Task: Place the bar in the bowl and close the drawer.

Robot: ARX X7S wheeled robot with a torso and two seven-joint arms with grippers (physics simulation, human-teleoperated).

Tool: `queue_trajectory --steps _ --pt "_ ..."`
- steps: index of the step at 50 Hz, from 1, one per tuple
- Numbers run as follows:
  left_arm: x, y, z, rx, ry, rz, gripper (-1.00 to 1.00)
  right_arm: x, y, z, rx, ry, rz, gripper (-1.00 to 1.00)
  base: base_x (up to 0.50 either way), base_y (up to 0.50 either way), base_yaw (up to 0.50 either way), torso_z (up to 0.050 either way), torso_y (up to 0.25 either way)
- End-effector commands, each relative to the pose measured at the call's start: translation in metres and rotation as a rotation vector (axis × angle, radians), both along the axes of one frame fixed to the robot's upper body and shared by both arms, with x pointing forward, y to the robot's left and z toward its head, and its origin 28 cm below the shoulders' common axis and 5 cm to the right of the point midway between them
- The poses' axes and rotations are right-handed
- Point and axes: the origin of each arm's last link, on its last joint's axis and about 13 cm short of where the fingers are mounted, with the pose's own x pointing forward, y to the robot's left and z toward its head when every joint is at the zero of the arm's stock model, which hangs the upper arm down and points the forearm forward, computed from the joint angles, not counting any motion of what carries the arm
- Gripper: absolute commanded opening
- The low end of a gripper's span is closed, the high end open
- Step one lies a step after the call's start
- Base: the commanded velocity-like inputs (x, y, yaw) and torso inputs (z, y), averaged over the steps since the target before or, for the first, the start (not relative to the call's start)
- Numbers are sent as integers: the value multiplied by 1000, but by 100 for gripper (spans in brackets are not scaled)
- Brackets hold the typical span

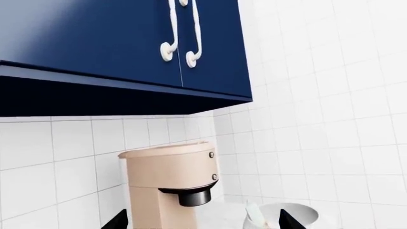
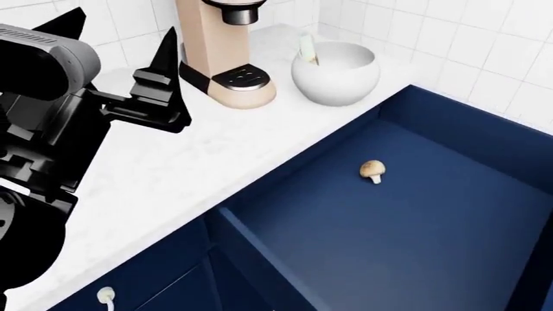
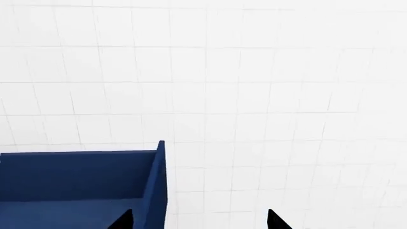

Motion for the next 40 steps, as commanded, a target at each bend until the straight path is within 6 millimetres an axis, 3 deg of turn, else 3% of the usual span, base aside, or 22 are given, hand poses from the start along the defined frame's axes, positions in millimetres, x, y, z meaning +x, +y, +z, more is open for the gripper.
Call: queue_trajectory --steps 1,24,29,40 --pt "0 -1 -1 -3 3 -2 100 -10 -21 -12 -3 52 -104 100 0 0 0 0 0" --pt "1 -2 -2 -7 7 -3 100 -38 -49 -26 48 55 -256 100 0 0 0 0 0" --pt "1 -2 -3 -5 9 -6 100 -42 -51 -41 77 69 -264 100 0 0 0 0 0" --pt "2 -3 -4 -3 12 -5 100 -29 -47 -83 131 138 -243 100 0 0 0 0 0"
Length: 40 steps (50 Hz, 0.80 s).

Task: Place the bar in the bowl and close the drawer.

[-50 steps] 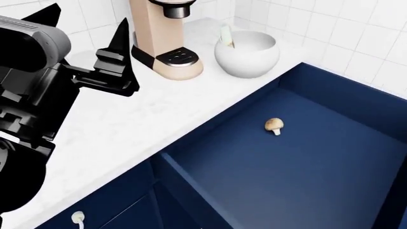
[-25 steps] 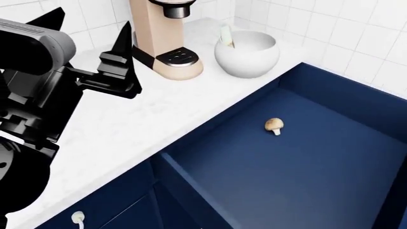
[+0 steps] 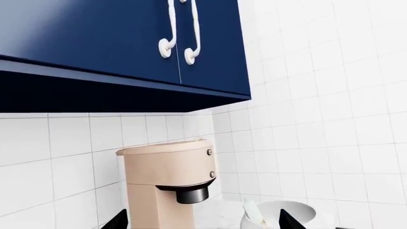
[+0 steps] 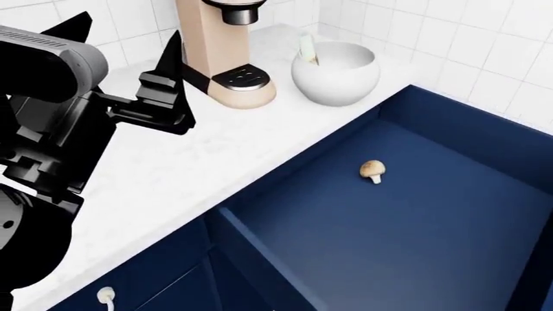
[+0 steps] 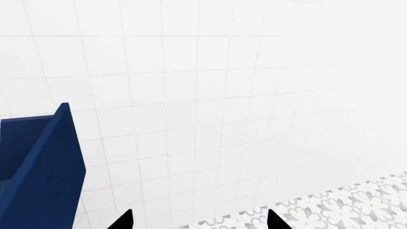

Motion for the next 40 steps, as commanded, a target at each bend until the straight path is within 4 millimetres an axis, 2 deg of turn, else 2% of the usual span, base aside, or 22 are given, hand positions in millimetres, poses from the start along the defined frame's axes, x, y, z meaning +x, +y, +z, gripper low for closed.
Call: queue_trajectory --steps 1,13,18,32,40 --pt "0 0 -1 1 4 -1 100 5 1 -36 54 47 1 100 0 0 0 0 0" --pt "1 -1 -2 0 4 -1 100 13 4 -68 110 79 9 100 0 0 0 0 0" --pt "1 -1 -2 0 5 -3 100 24 8 -76 130 76 25 100 0 0 0 0 0" --pt "0 1 -2 -4 7 5 100 66 22 -108 177 101 104 100 0 0 0 0 0" --pt "0 0 0 -1 5 3 100 91 35 -111 190 103 158 100 0 0 0 0 0"
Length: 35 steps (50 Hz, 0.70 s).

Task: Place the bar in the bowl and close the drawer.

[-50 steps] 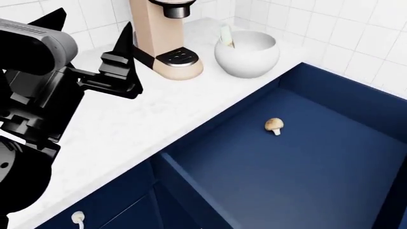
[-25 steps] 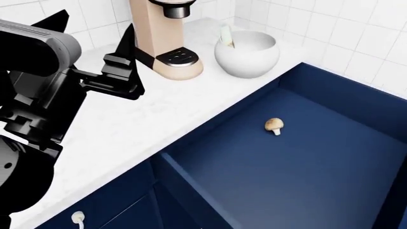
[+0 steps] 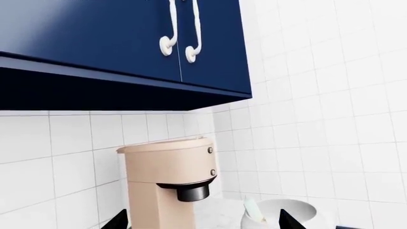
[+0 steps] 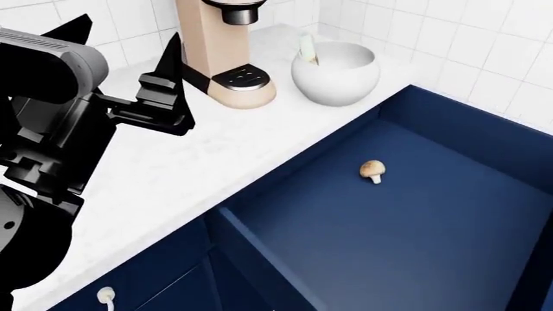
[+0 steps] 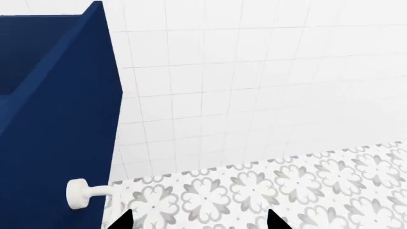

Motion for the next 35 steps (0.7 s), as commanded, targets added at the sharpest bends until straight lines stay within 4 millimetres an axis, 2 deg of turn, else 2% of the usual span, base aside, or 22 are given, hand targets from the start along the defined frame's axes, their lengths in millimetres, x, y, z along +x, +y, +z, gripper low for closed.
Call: queue_trajectory --steps 1,21,35 --pt "0 0 1 -1 -1 0 100 33 17 -12 22 8 75 100 0 0 0 0 0" --pt "2 3 -3 -9 6 8 100 80 49 -24 49 11 197 100 0 0 0 0 0" --pt "2 4 -6 -13 6 10 100 102 69 -27 48 19 287 100 0 0 0 0 0"
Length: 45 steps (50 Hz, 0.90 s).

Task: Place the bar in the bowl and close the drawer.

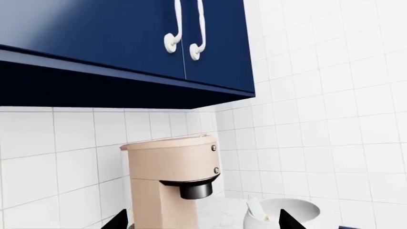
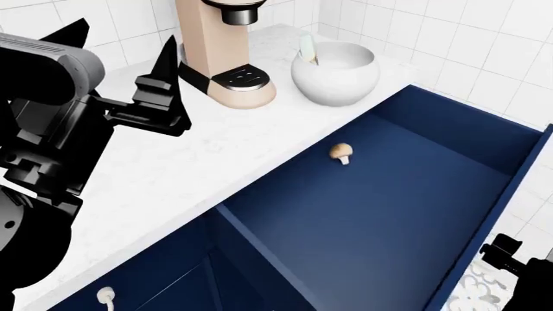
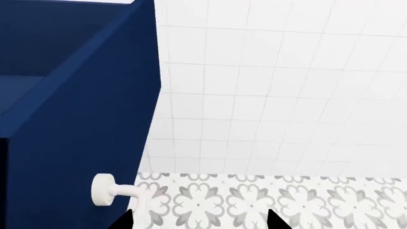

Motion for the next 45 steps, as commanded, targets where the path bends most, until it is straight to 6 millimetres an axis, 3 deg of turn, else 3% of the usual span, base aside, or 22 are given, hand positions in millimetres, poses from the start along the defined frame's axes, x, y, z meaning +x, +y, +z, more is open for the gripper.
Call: queue_trajectory --steps 1,17,31,45 --pt "0 1 -1 -2 2 2 100 21 29 -10 53 13 107 100 0 0 0 0 0" --pt "0 3 -4 -5 5 6 100 63 69 -6 46 15 267 100 0 0 0 0 0" --pt "2 6 -6 -11 11 15 100 93 102 -22 72 47 367 100 0 0 0 0 0" --pt "3 6 -6 -10 13 25 100 102 131 -21 95 65 453 100 0 0 0 0 0"
